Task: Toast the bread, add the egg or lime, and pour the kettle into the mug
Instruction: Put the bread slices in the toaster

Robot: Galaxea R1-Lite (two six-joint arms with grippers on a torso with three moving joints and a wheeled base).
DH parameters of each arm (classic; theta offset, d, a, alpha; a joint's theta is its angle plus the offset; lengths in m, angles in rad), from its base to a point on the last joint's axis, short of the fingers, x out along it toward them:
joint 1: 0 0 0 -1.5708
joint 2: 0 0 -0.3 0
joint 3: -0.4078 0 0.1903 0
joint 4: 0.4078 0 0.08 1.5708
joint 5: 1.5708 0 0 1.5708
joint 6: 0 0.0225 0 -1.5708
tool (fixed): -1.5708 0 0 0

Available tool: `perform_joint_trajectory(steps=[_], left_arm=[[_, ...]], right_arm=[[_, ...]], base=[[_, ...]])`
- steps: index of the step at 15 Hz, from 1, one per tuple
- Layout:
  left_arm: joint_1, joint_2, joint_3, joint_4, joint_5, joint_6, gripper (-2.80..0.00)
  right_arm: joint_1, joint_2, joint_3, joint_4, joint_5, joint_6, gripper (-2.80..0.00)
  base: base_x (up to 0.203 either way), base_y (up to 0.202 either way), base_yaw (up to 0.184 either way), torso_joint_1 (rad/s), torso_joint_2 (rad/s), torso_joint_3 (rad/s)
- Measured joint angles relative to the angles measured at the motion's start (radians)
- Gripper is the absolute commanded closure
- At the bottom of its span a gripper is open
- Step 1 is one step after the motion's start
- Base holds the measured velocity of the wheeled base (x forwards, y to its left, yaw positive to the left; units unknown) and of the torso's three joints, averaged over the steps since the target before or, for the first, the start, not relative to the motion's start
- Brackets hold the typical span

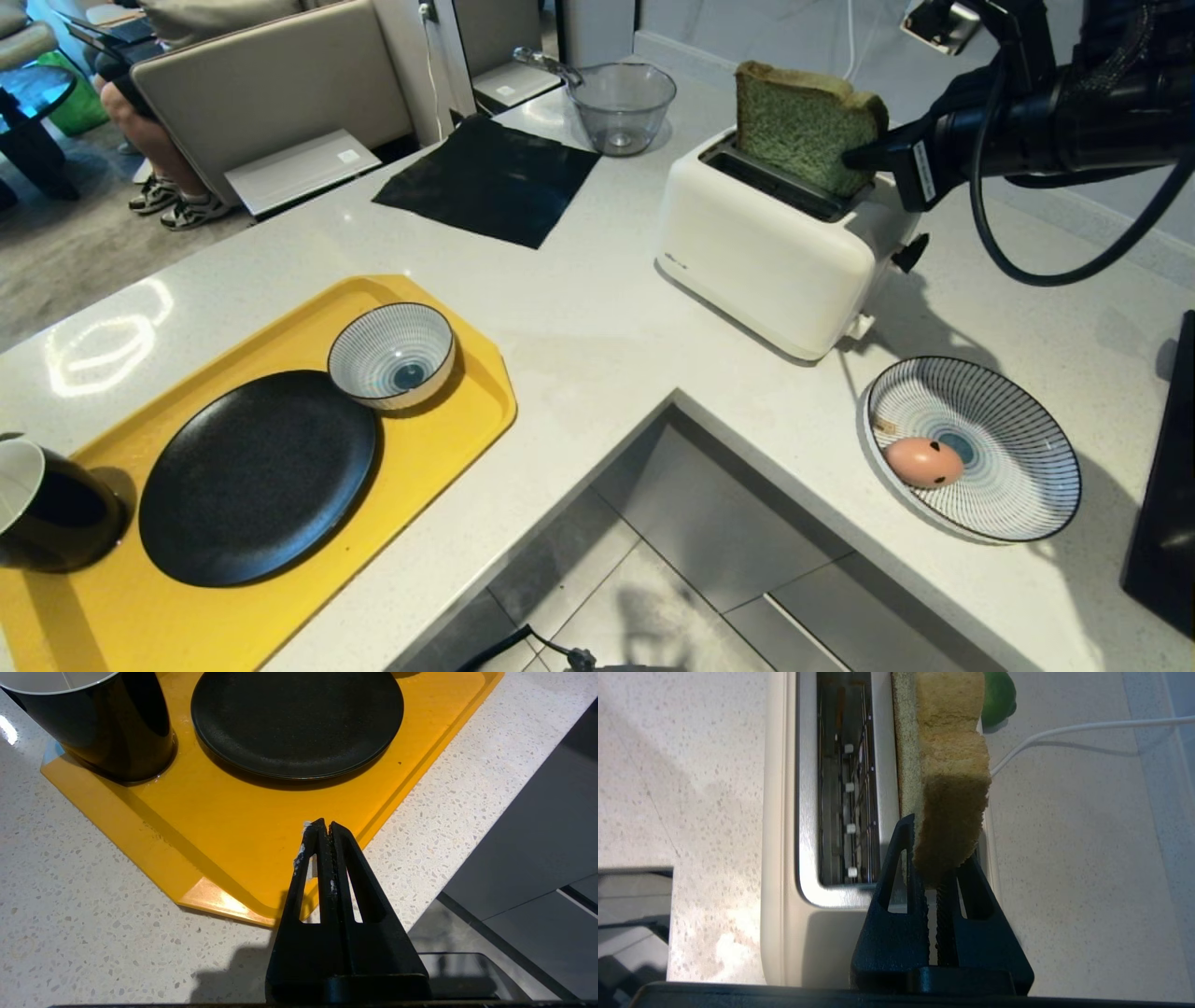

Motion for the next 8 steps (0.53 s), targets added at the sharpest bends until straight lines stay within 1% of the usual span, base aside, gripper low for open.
perform_joint_trajectory(steps=[1,4,8], left_arm=[[0.0,0.0,0.0,0.0,0.0,0.0,0.0],[0.0,0.0,0.0,0.0,0.0,0.0,0.0],[0.0,0.0,0.0,0.0,0.0,0.0,0.0]], right_arm=[[0.003,0.008,0.0,-0.022,-0.001,0.014,0.0],[0.001,0.025,0.013,-0.048,-0.004,0.02,0.0],[-0.029,0.031,0.033,-0.049,-0.002,0.019,0.0]], base=[[0.0,0.0,0.0,0.0,0.0,0.0],[0.0,0.0,0.0,0.0,0.0,0.0],[0.0,0.0,0.0,0.0,0.0,0.0]])
